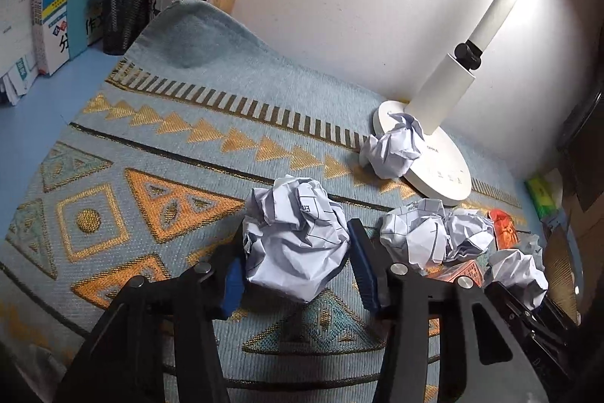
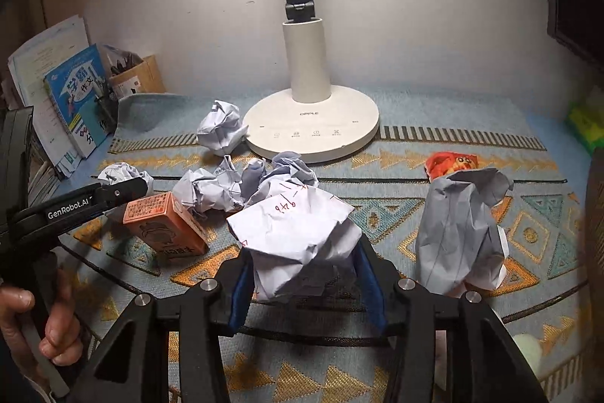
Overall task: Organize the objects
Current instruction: 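Carry both paper balls to the glass bowl and open both tools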
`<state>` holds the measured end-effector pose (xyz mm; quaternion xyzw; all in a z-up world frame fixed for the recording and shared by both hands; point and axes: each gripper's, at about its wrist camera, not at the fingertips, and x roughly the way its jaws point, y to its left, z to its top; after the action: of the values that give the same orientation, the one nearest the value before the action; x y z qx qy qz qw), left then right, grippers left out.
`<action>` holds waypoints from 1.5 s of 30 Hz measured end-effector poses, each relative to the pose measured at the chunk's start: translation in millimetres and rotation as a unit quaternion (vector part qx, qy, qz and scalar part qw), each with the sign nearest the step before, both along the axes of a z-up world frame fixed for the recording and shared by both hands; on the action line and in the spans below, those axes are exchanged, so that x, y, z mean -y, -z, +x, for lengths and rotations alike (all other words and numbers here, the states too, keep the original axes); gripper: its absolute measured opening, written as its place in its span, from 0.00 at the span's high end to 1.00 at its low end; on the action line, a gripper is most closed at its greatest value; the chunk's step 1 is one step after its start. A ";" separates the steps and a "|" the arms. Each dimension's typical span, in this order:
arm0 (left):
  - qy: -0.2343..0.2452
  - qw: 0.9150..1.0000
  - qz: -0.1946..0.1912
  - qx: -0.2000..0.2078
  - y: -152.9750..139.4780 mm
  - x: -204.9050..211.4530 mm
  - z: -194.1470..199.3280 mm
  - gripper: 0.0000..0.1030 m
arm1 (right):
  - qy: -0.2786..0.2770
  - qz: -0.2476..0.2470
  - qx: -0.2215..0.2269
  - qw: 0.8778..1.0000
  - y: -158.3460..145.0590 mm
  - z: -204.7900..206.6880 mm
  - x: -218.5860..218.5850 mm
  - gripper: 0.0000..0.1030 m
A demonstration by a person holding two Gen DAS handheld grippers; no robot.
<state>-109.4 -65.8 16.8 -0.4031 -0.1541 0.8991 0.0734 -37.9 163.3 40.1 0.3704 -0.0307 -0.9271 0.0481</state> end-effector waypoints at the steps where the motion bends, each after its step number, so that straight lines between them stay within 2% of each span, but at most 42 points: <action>1: 0.000 1.000 -0.002 -0.006 -1.6 -0.3 1.9 0.57 | -0.003 0.007 -0.005 1.000 -0.7 1.7 2.9 0.53; 4: -0.004 0.999 -0.021 -0.031 -7.2 -5.1 10.4 0.57 | -0.013 0.018 -0.020 1.000 -5.2 7.8 8.0 0.53; 6: -0.007 0.998 -0.032 -0.052 -14.0 -7.6 17.6 0.57 | -0.011 0.010 -0.019 1.000 -11.0 15.0 3.6 0.53; 8: -0.010 0.997 -0.046 -0.057 -20.3 -11.0 27.8 0.57 | -0.011 -0.002 -0.019 1.000 -21.1 32.2 -3.1 0.53; 12: 0.014 0.997 -0.026 -0.066 -37.6 -16.6 68.9 0.57 | -0.030 -0.008 -0.028 0.999 -41.9 82.7 -11.6 0.53; 14: 0.011 0.997 -0.025 -0.067 -43.8 -16.9 93.6 0.57 | -0.037 -0.021 -0.026 0.999 -43.7 105.6 -15.6 0.53; 19: 0.012 0.998 -0.025 -0.061 -34.4 -25.6 143.4 0.57 | -0.037 -0.046 0.020 0.998 -12.5 130.3 -21.4 0.53; 23: 0.019 0.999 -0.030 -0.036 -19.5 -34.1 156.3 0.57 | -0.033 -0.085 0.046 0.995 6.9 135.5 -27.7 0.53; 27: 0.023 0.997 -0.052 -0.050 -19.7 -40.8 162.5 0.57 | -0.042 -0.084 0.068 0.993 12.6 135.0 -24.1 0.50; 28: 0.025 0.997 -0.053 -0.057 -20.3 -41.2 163.9 0.57 | -0.043 -0.084 0.075 0.993 14.9 134.6 -23.5 0.48; 31: 0.022 0.996 -0.059 -0.064 -19.2 -41.1 165.1 0.57 | -0.036 -0.087 0.084 0.992 18.6 138.0 -26.2 0.27; 32: 0.024 0.996 -0.057 -0.066 -19.2 -40.8 165.8 0.57 | -0.034 -0.087 0.080 0.992 18.0 140.3 -27.2 0.24; 35: 0.035 0.996 -0.061 -0.058 -17.5 -44.3 164.3 0.57 | -0.038 -0.084 0.077 0.993 15.8 146.3 -28.0 0.19; 42: 0.047 0.995 -0.063 -0.068 -19.2 -47.9 168.2 0.56 | -0.037 -0.094 0.082 0.991 16.7 152.0 -19.7 0.19; 44: 0.049 0.995 -0.061 -0.067 -19.1 -47.5 167.4 0.56 | -0.022 -0.081 0.069 0.994 15.2 153.0 -15.6 0.34; 45: 0.049 0.995 -0.060 -0.066 -18.9 -47.2 167.0 0.56 | -0.022 -0.081 0.067 0.994 14.6 152.4 -13.9 0.37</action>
<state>57.6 -18.6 35.7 -0.3534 -0.0748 0.9268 0.1029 114.6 177.2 25.5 0.4269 -0.1003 -0.8936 0.0957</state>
